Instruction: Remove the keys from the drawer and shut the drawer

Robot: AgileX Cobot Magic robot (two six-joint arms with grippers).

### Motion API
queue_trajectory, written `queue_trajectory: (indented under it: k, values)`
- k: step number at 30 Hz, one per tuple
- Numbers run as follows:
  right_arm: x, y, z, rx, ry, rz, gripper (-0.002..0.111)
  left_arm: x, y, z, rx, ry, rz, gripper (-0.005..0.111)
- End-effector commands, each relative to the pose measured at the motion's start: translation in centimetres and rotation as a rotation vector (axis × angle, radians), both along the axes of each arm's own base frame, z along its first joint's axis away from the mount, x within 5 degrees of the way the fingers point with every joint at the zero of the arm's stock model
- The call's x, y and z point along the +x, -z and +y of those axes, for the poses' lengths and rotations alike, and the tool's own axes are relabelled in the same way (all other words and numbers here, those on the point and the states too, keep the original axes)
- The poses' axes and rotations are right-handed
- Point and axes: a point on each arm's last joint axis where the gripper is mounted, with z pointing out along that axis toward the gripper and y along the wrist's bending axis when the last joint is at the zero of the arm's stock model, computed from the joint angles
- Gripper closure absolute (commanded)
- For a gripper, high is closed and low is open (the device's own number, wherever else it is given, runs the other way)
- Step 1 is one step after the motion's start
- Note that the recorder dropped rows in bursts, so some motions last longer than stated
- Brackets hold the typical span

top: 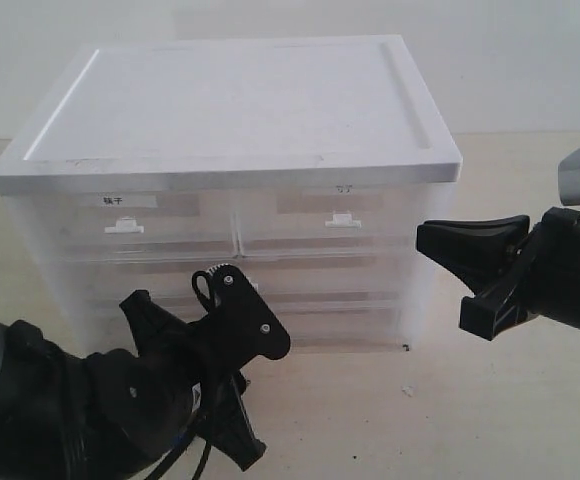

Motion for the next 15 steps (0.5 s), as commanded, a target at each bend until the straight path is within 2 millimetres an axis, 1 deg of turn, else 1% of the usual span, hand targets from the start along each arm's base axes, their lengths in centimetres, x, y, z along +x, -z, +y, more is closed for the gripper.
queue_trajectory:
  k: [1, 2, 6, 11, 15]
  values:
    - [0.1, -0.1, 0.0, 0.005, -0.002, -0.003, 0.108, -0.1, -0.1, 0.1, 0.004, -0.007, -0.022, 0.102]
    - [0.1, -0.1, 0.0, 0.005, -0.002, -0.003, 0.108, -0.3, 0.0, 0.1, 0.010, -0.005, -0.022, 0.102]
    - [0.1, -0.1, 0.0, 0.005, -0.002, -0.003, 0.108, -1.4, -0.4, -0.8, 0.018, 0.052, -0.051, 0.102]
    - [0.1, -0.1, 0.0, 0.006, -0.003, -0.004, 0.108, -2.9, -2.5, -2.0, -0.010, 0.095, -0.153, 0.102]
    - [0.1, -0.1, 0.0, 0.006, -0.003, -0.004, 0.108, -3.1, -4.0, -2.1, -0.043, 0.092, -0.204, 0.102]
